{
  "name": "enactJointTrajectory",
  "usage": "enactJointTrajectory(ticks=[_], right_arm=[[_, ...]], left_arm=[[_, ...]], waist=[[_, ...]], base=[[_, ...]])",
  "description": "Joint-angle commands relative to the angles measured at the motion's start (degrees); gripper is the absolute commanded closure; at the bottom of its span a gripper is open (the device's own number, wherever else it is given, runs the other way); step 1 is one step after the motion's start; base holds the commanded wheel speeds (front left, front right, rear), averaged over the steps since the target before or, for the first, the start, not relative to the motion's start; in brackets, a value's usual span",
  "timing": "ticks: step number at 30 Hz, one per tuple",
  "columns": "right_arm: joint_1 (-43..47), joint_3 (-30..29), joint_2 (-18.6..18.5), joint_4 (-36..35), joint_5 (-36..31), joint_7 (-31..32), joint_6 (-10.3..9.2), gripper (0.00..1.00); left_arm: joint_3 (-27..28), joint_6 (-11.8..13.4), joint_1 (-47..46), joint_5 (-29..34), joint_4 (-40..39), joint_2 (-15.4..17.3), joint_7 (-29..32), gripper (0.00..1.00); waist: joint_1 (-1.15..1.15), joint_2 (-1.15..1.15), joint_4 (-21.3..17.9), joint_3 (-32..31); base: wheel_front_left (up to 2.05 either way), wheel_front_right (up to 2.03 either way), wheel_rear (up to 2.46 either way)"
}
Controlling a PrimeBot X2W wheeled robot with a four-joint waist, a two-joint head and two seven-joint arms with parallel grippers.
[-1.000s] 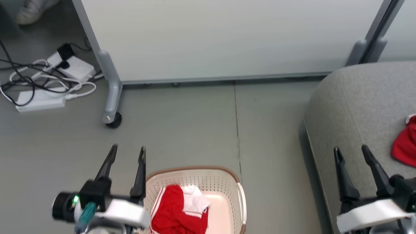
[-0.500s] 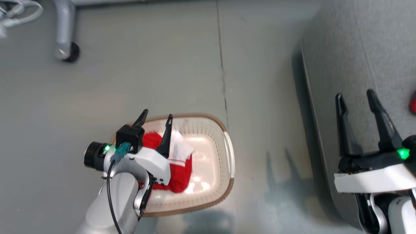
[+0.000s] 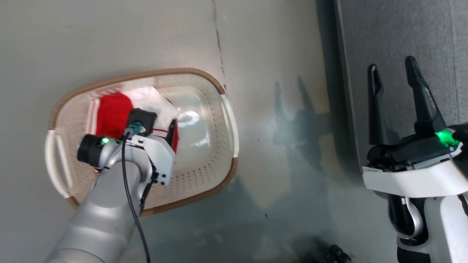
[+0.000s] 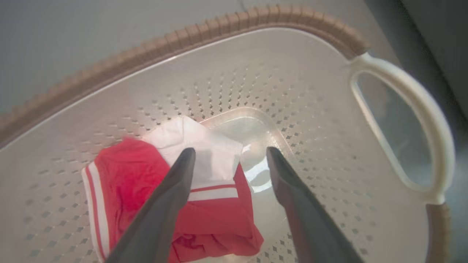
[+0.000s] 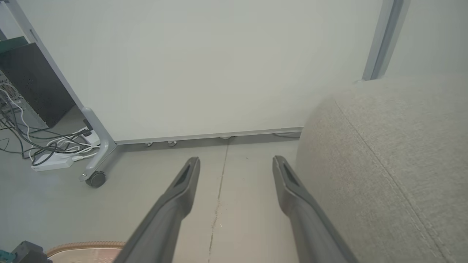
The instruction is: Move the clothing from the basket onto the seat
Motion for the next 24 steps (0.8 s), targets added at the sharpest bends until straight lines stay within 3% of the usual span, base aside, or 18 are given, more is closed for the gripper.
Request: enactJointTrajectory(ticks=[1, 14, 21, 23, 24], right_arm=[[-1.39, 0.86, -0.08, 0.23, 0.87, -1.12, 0.01, 0.0], [-5.35, 6.82, -0.07, 4.1, 6.06, -5.45, 0.01, 0.0], [-5.07, 7.67, -0.08, 5.85, 7.49, -6.2, 0.01, 0.0], [-5.07, 7.84, -0.09, 6.06, 7.67, -6.24, 0.01, 0.0], [-5.16, 7.87, -0.09, 6.12, 7.79, -6.26, 0.01, 0.0]], left_arm=[[-0.36, -0.18, -2.52, 0.68, 1.97, 1.27, 0.59, 0.0], [-3.01, 1.97, -8.83, 3.49, 9.35, 8.52, 5.01, 0.0], [-2.88, 3.82, -8.36, 2.62, 10.76, 10.64, 11.67, 0.0], [-2.96, 3.69, -8.48, 2.47, 10.94, 11.31, 12.74, 0.72], [-3.15, 3.46, -8.72, 2.56, 10.95, 11.37, 12.84, 1.0]], waist=[[0.0, 0.0, -4.67, 6.32], [0.0, 0.0, -11.5, 14.42], [0.0, 0.0, -12.14, 14.95], [0.0, 0.0, -12.23, 15.02], [0.0, 0.0, -12.27, 15.06]], base=[[0.0, 0.0, 0.0], [0.0, 0.0, 0.0], [0.0, 0.0, 0.0], [0.0, 0.0, 0.0], [0.0, 0.0, 0.0]])
